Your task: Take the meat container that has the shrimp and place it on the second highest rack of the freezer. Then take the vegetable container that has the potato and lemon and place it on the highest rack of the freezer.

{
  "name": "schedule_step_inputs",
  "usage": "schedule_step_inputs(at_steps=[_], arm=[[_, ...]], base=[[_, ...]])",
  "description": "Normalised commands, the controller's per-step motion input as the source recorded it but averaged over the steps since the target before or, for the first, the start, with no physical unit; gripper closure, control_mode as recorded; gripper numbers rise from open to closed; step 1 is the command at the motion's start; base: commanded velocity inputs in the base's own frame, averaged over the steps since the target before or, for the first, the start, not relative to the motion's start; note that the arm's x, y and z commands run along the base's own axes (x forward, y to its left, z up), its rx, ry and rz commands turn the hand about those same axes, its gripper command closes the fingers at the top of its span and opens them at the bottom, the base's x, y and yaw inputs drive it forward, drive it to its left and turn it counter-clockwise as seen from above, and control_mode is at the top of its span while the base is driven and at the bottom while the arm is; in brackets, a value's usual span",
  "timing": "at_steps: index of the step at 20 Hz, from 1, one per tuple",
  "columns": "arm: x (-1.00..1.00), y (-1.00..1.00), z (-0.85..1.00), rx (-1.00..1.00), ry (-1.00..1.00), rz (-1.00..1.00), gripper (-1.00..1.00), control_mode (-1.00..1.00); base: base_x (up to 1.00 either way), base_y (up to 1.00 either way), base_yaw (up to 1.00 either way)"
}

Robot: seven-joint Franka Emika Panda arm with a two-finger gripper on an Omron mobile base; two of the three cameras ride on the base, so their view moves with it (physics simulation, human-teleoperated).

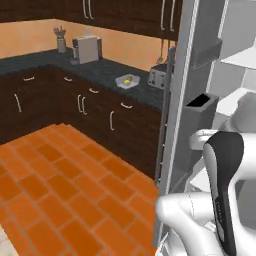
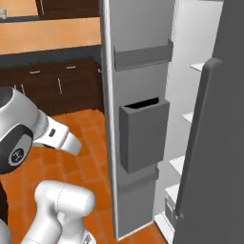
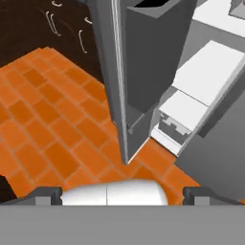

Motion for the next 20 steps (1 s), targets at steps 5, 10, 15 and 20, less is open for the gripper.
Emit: schedule_step_inputs(at_steps=[5,10,15,20], arm=[[0.0,0.0,0.0,0.0,0.0,0.0,-1.0,1.0],[0.0,0.0,0.0,0.0,0.0,0.0,-1.0,1.0],[0.0,0.0,0.0,0.0,0.0,0.0,-1.0,1.0],[0.0,0.0,0.0,0.0,0.0,0.0,-1.0,1.0]], base=[[-0.17,0.13,0.97],[0.06,0.46,0.61],[0.77,0.49,0.17],[1.0,0.08,0.01]])
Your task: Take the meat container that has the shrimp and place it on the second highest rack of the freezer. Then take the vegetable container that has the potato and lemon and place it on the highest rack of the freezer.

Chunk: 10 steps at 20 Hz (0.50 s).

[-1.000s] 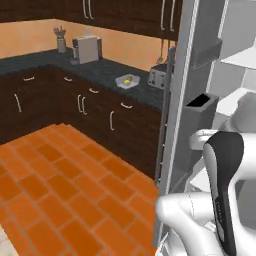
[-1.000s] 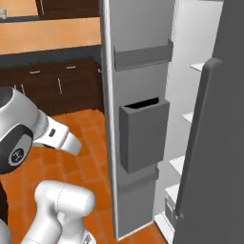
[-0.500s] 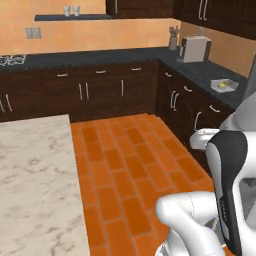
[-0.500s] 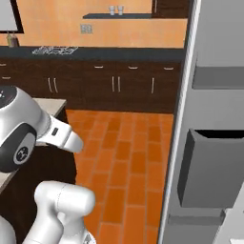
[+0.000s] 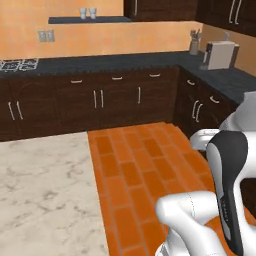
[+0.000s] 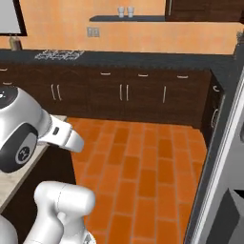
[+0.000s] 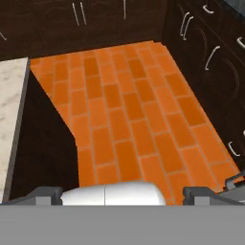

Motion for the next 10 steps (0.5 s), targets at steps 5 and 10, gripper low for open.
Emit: schedule_step_inputs(at_steps=[5,10], arm=[[0.0,0.0,0.0,0.0,0.0,0.0,-1.0,1.0],[0.0,0.0,0.0,0.0,0.0,0.0,-1.0,1.0]], base=[[1.0,-0.04,0.0],[1.0,-0.1,-0.01]])
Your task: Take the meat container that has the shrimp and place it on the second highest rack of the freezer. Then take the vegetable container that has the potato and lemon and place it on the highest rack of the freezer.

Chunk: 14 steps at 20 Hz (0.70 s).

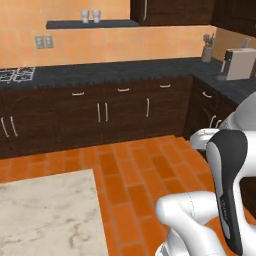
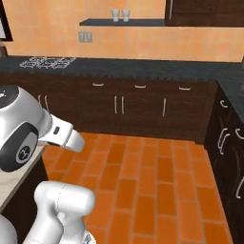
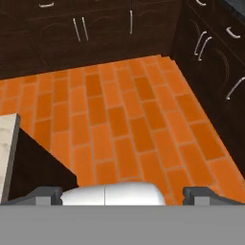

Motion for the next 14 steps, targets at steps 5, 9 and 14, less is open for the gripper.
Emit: schedule_step_inputs(at_steps=[5,9,14], arm=[[0.0,0.0,0.0,0.0,0.0,0.0,-1.0,1.0],[0.0,0.0,0.0,0.0,0.0,0.0,-1.0,1.0],[0.0,0.0,0.0,0.0,0.0,0.0,-1.0,1.0]], base=[[0.87,-0.17,-0.37],[0.16,0.0,-0.81],[0.23,0.06,-0.79]])
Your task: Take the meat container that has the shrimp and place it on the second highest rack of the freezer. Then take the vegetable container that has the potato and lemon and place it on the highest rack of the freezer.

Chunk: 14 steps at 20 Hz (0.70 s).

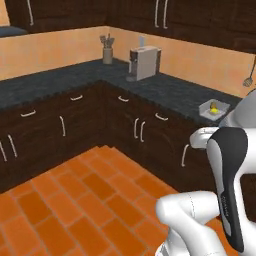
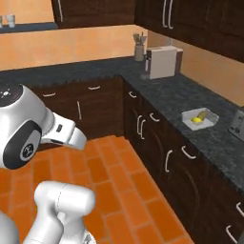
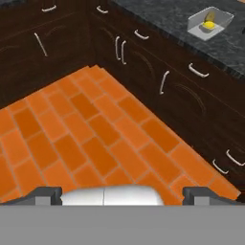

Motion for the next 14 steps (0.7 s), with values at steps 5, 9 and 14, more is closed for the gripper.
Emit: schedule_step_inputs(at_steps=[5,9,14], arm=[[0.0,0.0,0.0,0.0,0.0,0.0,-1.0,1.0],[0.0,0.0,0.0,0.0,0.0,0.0,-1.0,1.0],[0.0,0.0,0.0,0.0,0.0,0.0,-1.0,1.0]], base=[[0.55,0.21,-0.68],[0.74,0.3,-0.63],[0.97,0.47,-0.55]])
